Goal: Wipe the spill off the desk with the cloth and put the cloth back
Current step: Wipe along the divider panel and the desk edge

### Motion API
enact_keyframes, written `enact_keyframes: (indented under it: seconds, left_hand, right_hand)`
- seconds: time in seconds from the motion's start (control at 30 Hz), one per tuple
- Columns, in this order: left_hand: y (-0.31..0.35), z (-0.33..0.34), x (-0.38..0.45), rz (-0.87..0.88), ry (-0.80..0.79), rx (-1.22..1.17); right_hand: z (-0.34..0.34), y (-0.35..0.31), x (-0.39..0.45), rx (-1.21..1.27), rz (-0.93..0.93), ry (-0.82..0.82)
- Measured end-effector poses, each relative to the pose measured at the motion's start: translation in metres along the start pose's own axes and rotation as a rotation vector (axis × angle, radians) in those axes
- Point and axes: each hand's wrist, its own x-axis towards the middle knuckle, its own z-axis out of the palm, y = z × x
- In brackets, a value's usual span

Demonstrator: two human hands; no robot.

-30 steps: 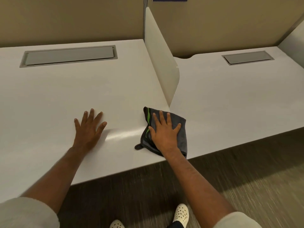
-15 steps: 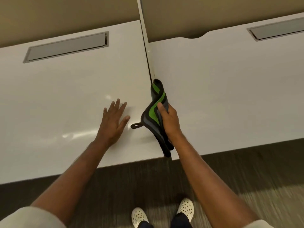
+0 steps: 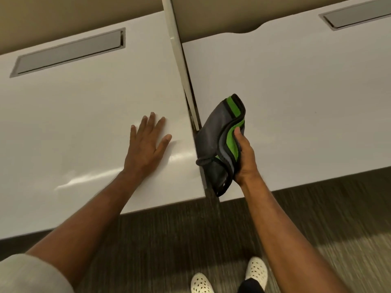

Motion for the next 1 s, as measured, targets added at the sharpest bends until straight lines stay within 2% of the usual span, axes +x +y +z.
enact_keyframes:
  seconds: [0.37,0.53,0.77,1.0]
  left_hand:
    - [-0.002,0.006,0.001,-0.017,0.017,0.03]
    - [-0.006,0.008,0.003,-0.029,0.021,0.025]
    - [-0.008,0.009,0.004,-0.033,0.044,0.011]
    - [-0.007,0.009,0.003,-0.029,0.049,-0.014]
  right_hand:
    - [-0.028,-0.007,0.04,0.062,0.117,-0.294]
    - [-0.044,-0.005,0.056,0.139,0.114,-0.315]
    - [-0.049,0.016,0.055,0.254,0.129,-0.424]
    - [-0.018,0.025,0.048,0.095,0.077,-0.458]
